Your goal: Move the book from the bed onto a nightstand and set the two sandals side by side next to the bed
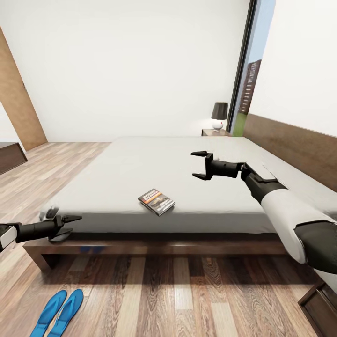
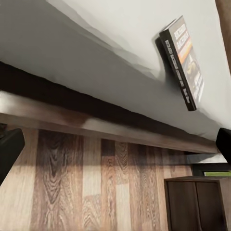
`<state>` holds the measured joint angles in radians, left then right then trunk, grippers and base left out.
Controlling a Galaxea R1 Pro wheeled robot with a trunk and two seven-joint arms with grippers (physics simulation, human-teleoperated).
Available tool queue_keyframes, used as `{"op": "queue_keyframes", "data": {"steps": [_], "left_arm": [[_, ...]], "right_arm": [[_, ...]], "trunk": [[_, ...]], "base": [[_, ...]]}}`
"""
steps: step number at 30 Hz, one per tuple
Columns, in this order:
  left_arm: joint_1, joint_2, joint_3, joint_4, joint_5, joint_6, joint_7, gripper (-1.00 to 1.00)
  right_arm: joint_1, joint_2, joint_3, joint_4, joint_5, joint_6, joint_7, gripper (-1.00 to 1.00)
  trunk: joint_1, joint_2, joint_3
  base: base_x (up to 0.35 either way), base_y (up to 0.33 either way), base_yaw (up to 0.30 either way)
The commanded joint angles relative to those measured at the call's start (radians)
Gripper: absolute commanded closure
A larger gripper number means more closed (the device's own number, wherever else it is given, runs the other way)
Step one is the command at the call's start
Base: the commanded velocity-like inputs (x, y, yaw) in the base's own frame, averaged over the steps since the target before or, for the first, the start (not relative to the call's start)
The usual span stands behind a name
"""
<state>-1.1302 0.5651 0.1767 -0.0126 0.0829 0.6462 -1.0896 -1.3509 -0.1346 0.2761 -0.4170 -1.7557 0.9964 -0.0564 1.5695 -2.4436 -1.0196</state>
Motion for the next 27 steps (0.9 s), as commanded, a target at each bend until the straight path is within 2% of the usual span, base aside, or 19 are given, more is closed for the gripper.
{"op": "queue_keyframes", "data": {"steps": [1, 10, 22, 25, 27], "left_arm": [[0.002, 0.000, -0.003, 0.000, 0.009, 0.011, -0.002, -1.00], [0.033, 0.001, -0.003, 0.000, 0.009, 0.012, -0.008, -1.00], [0.089, -0.001, -0.003, 0.001, 0.009, 0.013, -0.011, -1.00], [0.112, -0.002, -0.003, 0.000, 0.010, 0.013, -0.014, -1.00], [0.128, -0.003, -0.003, 0.000, 0.011, 0.013, -0.016, -1.00]], "right_arm": [[0.008, 0.001, 0.006, -0.001, -0.011, -0.001, -0.002, -1.00], [0.072, 0.024, 0.006, -0.001, -0.012, -0.002, 0.023, -1.00], [0.175, 0.040, 0.008, 0.000, -0.010, -0.003, 0.056, -1.00], [0.214, 0.045, 0.009, 0.000, -0.009, -0.020, 0.062, -1.00], [0.241, 0.059, 0.008, 0.000, -0.007, -0.054, 0.065, -1.00]], "trunk": [[0.000, 0.000, -0.001], [0.000, 0.000, -0.001], [0.000, 0.000, -0.001], [0.000, 0.000, -0.001], [0.000, 0.000, -0.001]], "base": [[0.000, 0.000, 0.000], [0.000, 0.000, 0.000], [0.000, 0.000, 0.000], [0.000, 0.000, 0.000], [0.000, 0.000, 0.000]]}}
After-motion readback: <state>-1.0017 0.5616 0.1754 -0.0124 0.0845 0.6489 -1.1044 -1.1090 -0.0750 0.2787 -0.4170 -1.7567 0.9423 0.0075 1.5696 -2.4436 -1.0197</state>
